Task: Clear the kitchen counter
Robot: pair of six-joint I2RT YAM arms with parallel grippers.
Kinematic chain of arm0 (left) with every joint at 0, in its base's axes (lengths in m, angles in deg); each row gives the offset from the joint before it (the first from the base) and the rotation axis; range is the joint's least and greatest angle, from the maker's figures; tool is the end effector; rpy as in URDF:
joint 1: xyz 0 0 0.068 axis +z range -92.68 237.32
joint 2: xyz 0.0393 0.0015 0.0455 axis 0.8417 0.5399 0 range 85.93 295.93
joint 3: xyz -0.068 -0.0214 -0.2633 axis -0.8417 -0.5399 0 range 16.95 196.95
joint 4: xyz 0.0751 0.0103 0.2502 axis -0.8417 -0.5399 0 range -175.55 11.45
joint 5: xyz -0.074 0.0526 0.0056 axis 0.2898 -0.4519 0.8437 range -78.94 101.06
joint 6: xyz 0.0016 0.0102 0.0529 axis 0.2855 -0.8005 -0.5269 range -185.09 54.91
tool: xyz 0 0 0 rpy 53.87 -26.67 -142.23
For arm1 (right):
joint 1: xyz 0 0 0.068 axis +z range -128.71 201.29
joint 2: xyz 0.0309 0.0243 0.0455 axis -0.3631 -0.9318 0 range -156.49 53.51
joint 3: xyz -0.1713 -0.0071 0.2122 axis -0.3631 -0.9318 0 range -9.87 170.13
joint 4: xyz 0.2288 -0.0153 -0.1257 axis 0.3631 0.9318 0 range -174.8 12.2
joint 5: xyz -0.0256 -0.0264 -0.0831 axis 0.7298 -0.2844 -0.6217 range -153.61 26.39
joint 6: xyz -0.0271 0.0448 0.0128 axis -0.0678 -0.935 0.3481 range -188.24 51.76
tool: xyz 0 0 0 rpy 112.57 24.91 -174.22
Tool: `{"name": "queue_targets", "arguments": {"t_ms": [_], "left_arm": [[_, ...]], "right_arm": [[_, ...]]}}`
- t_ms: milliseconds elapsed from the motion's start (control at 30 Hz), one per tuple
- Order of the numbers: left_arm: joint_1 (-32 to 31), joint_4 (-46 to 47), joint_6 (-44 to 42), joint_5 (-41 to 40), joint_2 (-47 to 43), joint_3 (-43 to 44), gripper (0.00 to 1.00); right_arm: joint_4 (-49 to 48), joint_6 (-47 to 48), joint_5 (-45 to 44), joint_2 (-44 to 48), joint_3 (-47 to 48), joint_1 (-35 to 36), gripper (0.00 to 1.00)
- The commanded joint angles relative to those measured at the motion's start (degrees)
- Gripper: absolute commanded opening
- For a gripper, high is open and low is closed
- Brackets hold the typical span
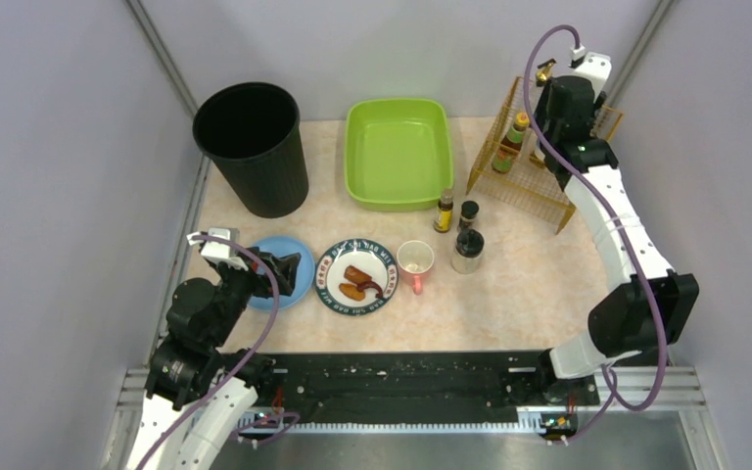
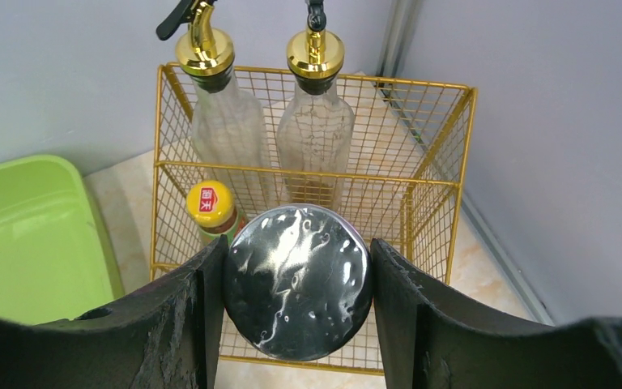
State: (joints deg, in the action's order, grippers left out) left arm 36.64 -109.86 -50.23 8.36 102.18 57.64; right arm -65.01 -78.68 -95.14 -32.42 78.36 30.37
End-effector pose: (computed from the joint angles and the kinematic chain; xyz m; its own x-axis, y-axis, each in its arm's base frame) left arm 0.0694 -0.0244 0.3302 -0.1874 -0.2030 -0.9611 0.2700 0.9301 -0.2491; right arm 0.3418 0.0358 0.4153 -0.2270 0.1201 -0.9665 0.4058 0.9138 0.0183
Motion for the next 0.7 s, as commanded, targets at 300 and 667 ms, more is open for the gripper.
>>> {"name": "queue_targets", "arguments": {"t_ms": [300,667], "left_arm": [[-0.2,2.1,-0.3,0.2,-0.5,-0.1,0.99],[-0.2,2.0,-0.4,-0.3,-0.4,-0.1,0.99]], "right_arm": [[-12.5,-0.8,1.7,-5.3,4.2,-3.0,0.00],[-15.5,-4.9,6.3,-10.3,0.6,-5.6,0.00]]}}
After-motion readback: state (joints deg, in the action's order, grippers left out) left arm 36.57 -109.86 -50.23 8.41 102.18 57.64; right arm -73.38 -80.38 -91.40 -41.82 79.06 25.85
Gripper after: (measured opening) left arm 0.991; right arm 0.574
